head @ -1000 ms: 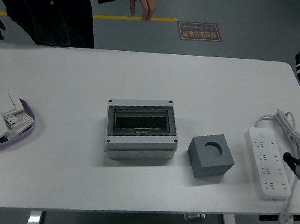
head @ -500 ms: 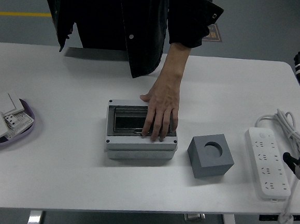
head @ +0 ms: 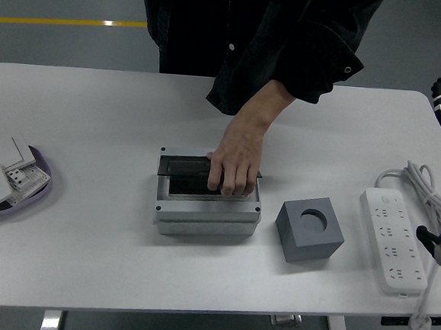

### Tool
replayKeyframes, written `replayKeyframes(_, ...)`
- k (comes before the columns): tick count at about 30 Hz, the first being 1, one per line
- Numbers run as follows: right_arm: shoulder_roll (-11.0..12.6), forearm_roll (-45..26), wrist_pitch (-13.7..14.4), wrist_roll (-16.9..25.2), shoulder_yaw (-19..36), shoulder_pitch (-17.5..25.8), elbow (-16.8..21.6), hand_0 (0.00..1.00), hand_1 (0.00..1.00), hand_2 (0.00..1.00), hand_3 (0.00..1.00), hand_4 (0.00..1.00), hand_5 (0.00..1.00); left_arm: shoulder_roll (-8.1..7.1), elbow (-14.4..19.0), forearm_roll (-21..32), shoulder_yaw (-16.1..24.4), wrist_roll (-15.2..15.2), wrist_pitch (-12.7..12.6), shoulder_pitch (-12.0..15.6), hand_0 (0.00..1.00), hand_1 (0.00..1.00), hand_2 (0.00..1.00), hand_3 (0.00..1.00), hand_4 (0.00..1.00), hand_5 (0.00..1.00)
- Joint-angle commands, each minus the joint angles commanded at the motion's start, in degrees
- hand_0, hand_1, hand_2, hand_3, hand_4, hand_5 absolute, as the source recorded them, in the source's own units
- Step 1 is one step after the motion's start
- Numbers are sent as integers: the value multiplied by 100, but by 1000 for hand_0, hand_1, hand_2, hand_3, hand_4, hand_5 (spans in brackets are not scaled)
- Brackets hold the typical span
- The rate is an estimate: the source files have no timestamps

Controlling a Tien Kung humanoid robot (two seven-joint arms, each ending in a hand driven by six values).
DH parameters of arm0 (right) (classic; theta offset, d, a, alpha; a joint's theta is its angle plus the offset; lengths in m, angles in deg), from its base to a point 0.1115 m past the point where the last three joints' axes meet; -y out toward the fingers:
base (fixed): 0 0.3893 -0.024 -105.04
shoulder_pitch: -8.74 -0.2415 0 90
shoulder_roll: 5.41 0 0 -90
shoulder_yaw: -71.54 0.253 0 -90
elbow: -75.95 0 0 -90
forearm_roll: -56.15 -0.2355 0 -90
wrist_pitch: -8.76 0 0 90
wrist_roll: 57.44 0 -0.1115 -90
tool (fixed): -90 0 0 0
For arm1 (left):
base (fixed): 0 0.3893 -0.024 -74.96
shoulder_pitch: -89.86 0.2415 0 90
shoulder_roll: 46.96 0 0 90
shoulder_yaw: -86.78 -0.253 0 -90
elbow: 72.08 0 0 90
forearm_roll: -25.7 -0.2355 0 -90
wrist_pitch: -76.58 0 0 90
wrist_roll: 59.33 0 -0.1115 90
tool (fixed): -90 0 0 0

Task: Pick up the cylinder from the cube,place it in the box,flap close box

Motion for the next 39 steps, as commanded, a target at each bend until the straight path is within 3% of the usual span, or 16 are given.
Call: replayKeyframes(39,-50,3,19,14,164,51,-21,690,588,594,623,721,169,80,14,-49,32,-9,-3,-32,597,623,617,637,687,219)
